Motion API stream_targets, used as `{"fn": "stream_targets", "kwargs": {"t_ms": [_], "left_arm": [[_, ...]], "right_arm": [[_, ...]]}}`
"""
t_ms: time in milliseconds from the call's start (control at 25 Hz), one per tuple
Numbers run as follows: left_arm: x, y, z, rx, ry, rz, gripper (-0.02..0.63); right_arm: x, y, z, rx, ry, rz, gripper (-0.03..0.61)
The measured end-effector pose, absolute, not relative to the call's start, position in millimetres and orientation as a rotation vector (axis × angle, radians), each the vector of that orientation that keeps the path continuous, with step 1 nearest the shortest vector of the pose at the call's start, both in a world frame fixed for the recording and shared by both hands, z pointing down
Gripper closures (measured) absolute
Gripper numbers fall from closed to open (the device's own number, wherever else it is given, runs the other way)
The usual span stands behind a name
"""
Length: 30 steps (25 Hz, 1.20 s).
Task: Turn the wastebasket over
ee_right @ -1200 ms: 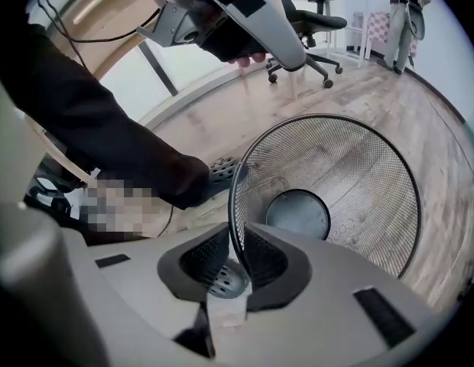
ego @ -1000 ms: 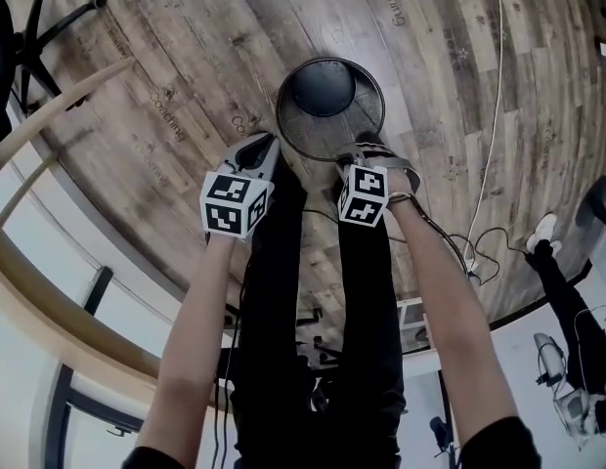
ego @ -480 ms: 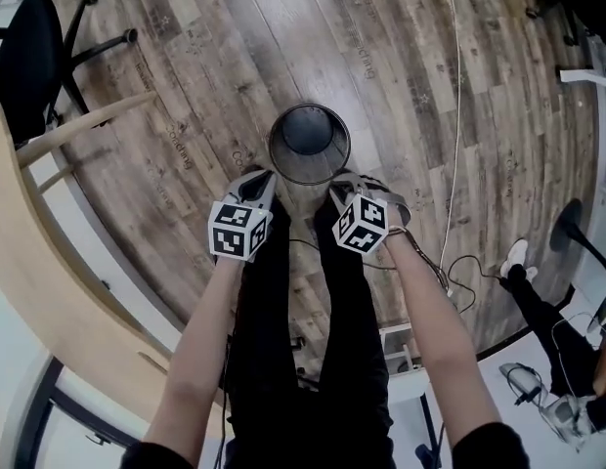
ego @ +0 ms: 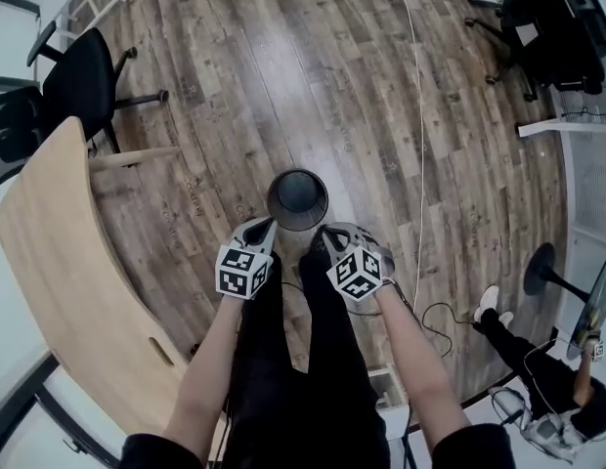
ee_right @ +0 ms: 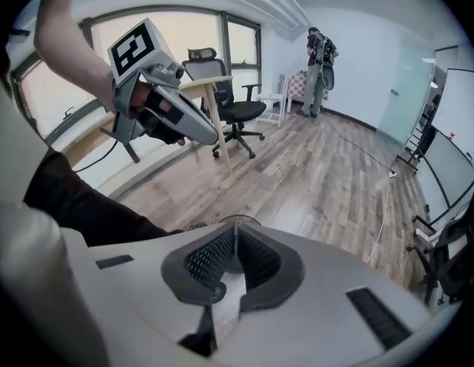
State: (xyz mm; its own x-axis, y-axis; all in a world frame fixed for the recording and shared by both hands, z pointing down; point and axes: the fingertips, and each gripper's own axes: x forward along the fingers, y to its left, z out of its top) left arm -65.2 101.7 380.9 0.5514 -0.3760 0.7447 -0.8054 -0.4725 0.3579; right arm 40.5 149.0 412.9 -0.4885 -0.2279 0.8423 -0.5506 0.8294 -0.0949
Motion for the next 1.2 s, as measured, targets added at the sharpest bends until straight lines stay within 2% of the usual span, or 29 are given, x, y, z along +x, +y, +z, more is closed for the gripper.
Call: {"fn": "stream_targets", "kwargs": {"t_ms": [640,840,1200], "left_arm": [[-35,78,96,2.365,-1.159,0.407,0.594],[-44,75,41,2.423,-1.242,0.269,0.594],[-47,73,-19,2.544,-1.28,0.224,0.597]], "right_arm": [[48,98,124,0.954,-2.508,0.473,0.546],[59,83,65,1.059,-2.613,0.458,0.546],[72,69,-21,1.168,-2.788,0.481,0.546]]}}
